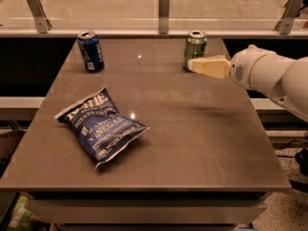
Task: Move green can near blue chip bag
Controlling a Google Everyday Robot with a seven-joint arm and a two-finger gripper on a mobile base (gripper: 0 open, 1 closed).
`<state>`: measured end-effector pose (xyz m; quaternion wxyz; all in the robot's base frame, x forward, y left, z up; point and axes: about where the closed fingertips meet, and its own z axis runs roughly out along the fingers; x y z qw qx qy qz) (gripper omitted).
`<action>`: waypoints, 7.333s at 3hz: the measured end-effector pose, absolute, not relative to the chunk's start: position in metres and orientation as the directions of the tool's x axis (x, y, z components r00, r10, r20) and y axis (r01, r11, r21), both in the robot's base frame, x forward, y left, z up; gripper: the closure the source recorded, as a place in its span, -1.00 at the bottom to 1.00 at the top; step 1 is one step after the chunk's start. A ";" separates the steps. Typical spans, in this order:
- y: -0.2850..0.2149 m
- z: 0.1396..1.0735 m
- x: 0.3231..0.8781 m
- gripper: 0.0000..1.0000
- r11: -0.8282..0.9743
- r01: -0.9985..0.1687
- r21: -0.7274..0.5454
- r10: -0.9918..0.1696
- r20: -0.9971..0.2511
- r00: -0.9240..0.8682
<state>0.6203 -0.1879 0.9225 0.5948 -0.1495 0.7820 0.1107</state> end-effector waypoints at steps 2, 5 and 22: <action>-0.183 0.908 0.655 -1.00 0.924 -0.379 0.042 -0.037 -0.979 -0.199; -0.162 0.894 0.696 -1.00 0.899 -0.436 0.036 -0.055 -0.980 -0.194; -0.102 0.929 0.581 1.00 0.737 -0.674 -0.056 -0.163 -0.982 -0.096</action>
Offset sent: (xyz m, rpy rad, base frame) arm 0.0552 0.0047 -0.0234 0.0978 -0.0683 0.0287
